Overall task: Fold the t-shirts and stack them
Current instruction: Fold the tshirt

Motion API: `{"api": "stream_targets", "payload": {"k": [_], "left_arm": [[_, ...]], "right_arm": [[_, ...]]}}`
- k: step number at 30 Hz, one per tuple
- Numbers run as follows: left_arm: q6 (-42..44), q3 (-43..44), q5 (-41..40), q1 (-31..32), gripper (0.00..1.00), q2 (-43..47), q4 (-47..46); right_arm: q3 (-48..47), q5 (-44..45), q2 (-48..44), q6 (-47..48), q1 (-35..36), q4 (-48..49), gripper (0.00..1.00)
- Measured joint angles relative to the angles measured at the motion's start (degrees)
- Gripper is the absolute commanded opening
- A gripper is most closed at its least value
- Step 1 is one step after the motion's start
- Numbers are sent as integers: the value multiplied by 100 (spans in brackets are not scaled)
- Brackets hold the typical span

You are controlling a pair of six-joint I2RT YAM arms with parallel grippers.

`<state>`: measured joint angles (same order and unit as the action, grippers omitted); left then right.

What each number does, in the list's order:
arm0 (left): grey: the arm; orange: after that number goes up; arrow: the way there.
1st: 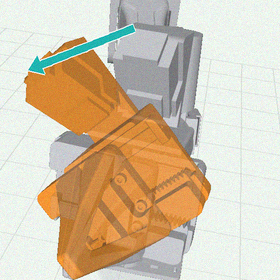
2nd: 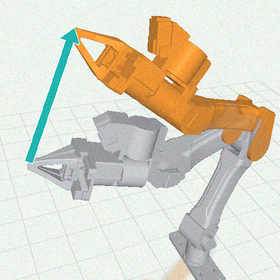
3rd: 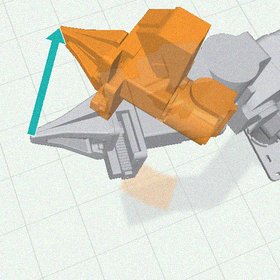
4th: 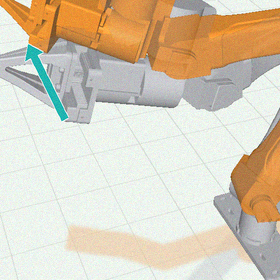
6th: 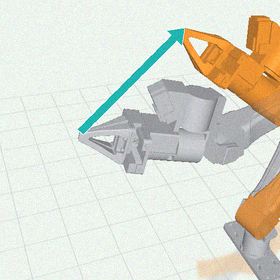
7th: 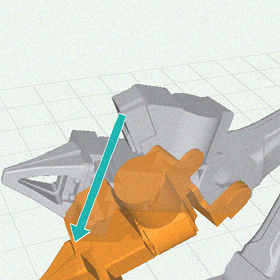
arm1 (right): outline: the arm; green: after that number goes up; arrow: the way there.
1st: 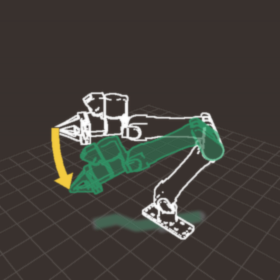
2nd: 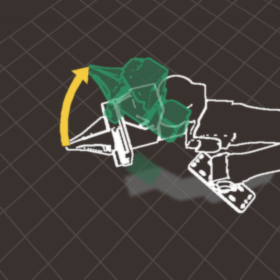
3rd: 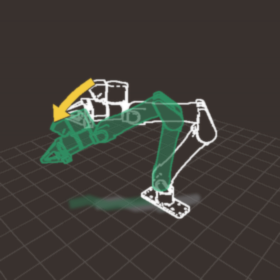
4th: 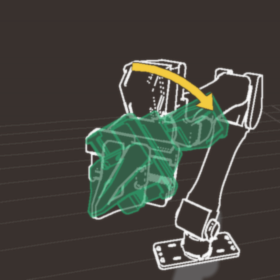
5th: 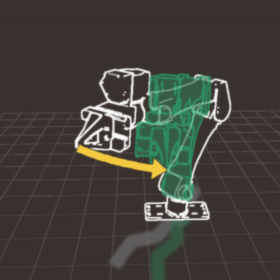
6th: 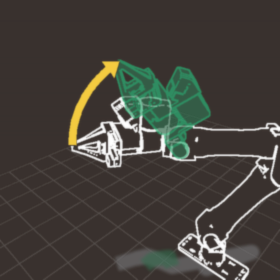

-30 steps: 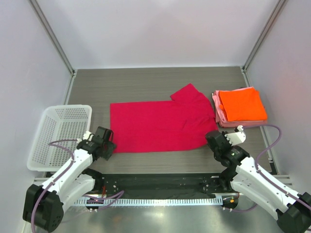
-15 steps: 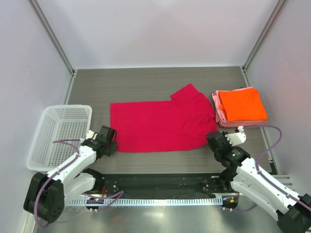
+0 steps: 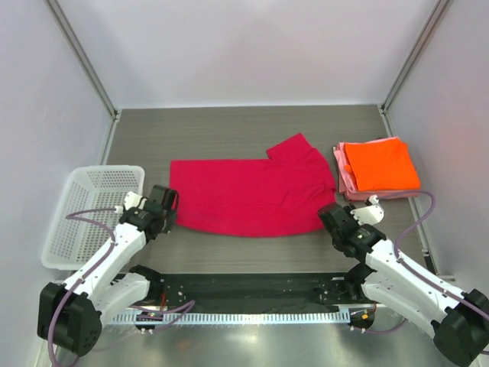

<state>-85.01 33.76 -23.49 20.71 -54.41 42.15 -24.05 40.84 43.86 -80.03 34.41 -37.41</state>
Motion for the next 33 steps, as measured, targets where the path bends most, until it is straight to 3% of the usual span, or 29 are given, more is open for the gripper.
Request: {"api": "stream_targets", "payload": {"k": [6,10,33], "left_arm": [[273,57,17,-562,0,127,55],[413,-26,92,-789,0,153,61],[496,-201,214,-826,0,52,-13]], "right_arm": [[306,22,-348,-260,0,-111,41],[501,-2,-542,-341,0,-170,48],[730,-1209,-260,-131,52,420,46]]}}
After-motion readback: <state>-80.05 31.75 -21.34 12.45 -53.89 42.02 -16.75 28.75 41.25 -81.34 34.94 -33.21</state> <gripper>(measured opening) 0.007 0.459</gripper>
